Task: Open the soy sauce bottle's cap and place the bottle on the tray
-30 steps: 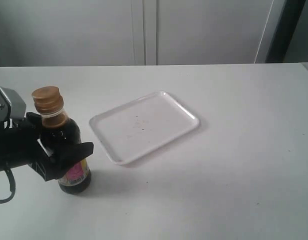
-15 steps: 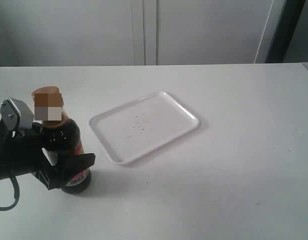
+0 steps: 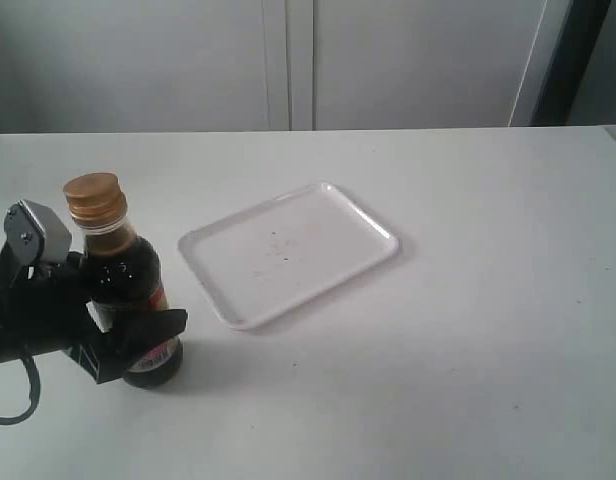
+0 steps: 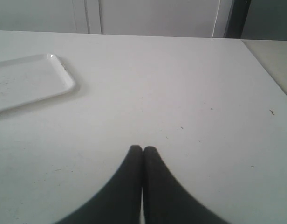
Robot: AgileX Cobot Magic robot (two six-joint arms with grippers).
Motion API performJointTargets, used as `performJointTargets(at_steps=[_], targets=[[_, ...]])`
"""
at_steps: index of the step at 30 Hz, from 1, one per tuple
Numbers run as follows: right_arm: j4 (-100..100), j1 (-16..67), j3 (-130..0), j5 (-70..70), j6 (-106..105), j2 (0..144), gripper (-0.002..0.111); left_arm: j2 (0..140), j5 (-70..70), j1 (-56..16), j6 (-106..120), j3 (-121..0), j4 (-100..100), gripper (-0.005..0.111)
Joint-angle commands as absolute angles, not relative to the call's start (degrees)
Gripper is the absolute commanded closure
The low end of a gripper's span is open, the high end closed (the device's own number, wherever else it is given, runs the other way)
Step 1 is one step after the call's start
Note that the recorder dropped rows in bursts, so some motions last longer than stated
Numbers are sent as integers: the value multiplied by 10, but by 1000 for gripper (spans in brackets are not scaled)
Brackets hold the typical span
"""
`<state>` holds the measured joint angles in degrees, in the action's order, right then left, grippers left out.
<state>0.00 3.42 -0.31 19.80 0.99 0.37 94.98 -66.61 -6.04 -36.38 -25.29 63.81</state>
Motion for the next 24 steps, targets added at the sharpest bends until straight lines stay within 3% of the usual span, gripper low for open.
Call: performJointTargets(at_steps=[1,7,24], targets=[[0,32,0,196,13,0,108,949,-654,-64,-360,-252,641,47],[0,32,0,196,13,0,108,949,-629,-64,-360,-252,643,107],[0,32,0,195,13,0,108,949,-629,-64,-360,-252,648,106]])
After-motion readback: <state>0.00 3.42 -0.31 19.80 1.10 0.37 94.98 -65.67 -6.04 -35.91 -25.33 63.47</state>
